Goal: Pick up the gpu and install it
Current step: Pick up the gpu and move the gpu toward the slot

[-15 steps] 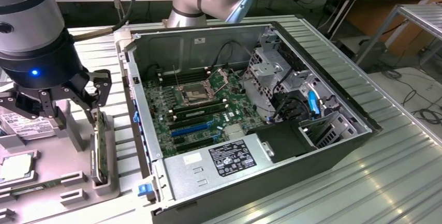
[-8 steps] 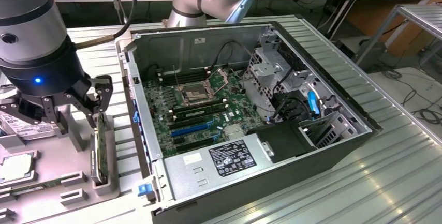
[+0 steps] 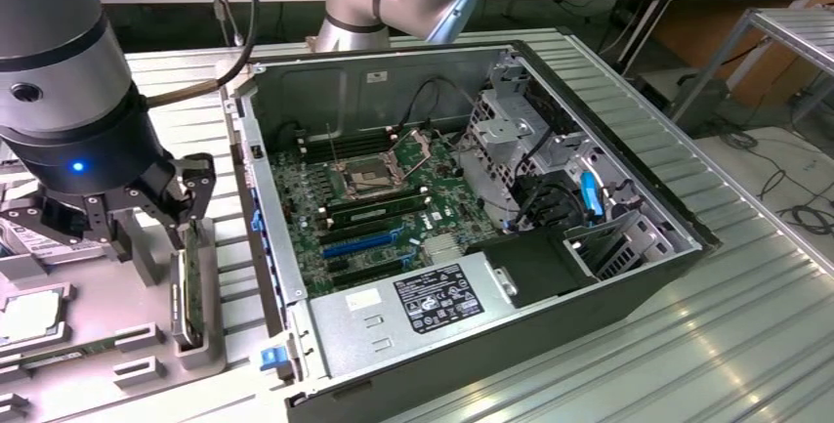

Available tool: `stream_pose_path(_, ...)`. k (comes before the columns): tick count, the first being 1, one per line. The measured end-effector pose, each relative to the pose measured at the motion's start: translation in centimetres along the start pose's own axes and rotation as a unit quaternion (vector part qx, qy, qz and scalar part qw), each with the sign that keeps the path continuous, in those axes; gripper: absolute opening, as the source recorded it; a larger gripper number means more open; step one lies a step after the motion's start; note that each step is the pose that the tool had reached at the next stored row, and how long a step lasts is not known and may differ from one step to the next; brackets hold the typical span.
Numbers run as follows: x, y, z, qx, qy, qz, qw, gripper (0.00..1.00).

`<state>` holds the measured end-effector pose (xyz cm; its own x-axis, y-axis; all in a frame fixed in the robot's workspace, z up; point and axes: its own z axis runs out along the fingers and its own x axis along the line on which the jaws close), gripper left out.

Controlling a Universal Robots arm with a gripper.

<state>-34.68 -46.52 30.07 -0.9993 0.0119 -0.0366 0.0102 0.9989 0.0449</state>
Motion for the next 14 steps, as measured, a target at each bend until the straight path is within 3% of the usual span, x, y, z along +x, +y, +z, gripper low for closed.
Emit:
stream_pose_path(2, 0.0, -0.13, 0.74, 0.0000, 0.0000, 0.000, 1.0000, 0.48)
stream_pose_path(7, 0.0, -0.18, 1.27, -0.0001, -0.0001, 0.000, 1.0000, 0.48)
stream_pose_path(14, 0.1, -0.68, 2.89, -0.0002, 0.0000, 0.000, 1.0000, 0.48)
